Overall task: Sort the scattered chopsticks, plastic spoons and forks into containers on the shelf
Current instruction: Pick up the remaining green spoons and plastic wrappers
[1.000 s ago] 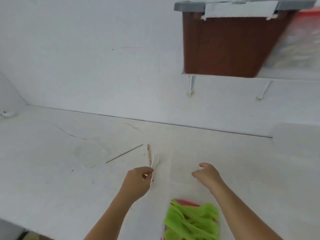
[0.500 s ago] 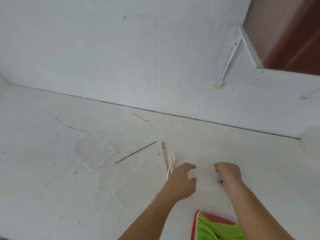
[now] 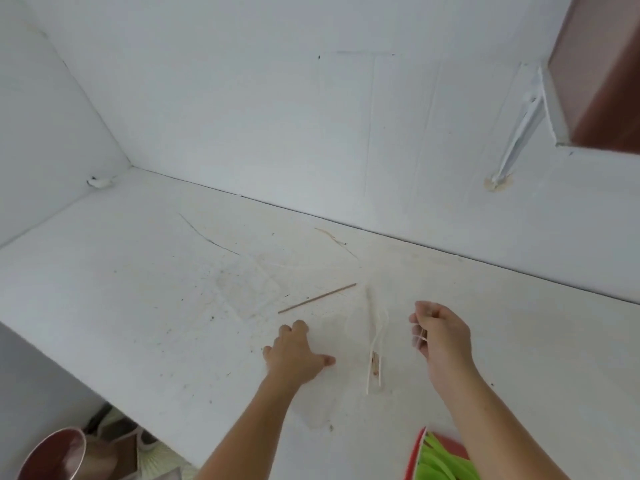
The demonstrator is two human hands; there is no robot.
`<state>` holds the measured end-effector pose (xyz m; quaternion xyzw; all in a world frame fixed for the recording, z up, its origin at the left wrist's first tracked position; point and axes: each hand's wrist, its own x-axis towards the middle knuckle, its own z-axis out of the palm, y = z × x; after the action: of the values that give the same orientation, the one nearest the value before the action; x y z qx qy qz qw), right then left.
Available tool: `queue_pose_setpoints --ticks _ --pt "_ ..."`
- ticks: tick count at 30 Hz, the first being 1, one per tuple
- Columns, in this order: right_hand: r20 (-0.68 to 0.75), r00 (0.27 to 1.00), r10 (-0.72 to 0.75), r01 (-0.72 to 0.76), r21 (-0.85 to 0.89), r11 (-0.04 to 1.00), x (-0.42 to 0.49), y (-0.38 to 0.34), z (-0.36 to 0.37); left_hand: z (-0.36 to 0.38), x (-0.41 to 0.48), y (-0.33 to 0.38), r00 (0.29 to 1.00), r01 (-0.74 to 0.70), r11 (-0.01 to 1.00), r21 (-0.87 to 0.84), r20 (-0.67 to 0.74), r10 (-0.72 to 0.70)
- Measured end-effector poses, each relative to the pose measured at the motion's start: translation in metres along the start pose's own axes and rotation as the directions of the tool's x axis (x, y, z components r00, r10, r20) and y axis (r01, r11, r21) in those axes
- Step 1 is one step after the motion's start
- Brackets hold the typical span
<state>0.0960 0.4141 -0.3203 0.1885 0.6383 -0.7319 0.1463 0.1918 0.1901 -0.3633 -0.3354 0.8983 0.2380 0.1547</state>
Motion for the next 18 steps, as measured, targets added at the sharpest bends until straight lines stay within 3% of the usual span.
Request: queue_pose_setpoints --ticks 4,7,10,12,13,15,16,18 --pt "0.181 0.983 -0.011 0.017 -0.034 0.999 -0.013 0.001 0.028 -0.052 -0.005 -0.029 0.998 -0.06 0.908 -0.415 -0.002 0.065" --pt "0.2 0.979 0.04 -0.032 -0.042 0.999 -0.018 0.005 0.059 -0.091 -0.008 -0.051 0.996 -0.064 0.753 -0.654 0.01 0.094" --pt "0.132 0.989 0.072 -0.055 -0.127 0.99 -0.021 0.012 0.092 -0.127 -0.002 -0.077 0.992 -0.122 0.585 -0.802 -0.107 0.06" --pt "0.144 0.982 0.123 -0.091 -0.208 0.974 -0.025 0.02 0.115 -0.144 0.012 -0.092 0.959 -0.261 0.578 -0.773 -0.276 0.064" --pt "0.185 0.97 0.158 -0.111 -0.239 0.965 -0.029 0.026 0.129 -0.149 0.022 -0.098 0.909 -0.373 0.627 -0.684 -0.406 0.099" --pt "0.297 0.922 0.247 -0.173 -0.253 0.952 -0.039 0.034 0.16 -0.15 0.044 -0.105 0.712 -0.626 0.7 -0.343 -0.617 0.334" --pt "0.372 0.882 0.291 -0.218 -0.226 0.95 -0.045 0.035 0.175 -0.146 0.053 -0.105 0.596 -0.73 0.664 -0.163 -0.626 0.502" --pt "0.468 0.813 0.347 -0.323 -0.134 0.937 -0.048 0.04 0.201 -0.134 0.071 -0.108 0.386 -0.877 0.475 0.071 -0.483 0.786"
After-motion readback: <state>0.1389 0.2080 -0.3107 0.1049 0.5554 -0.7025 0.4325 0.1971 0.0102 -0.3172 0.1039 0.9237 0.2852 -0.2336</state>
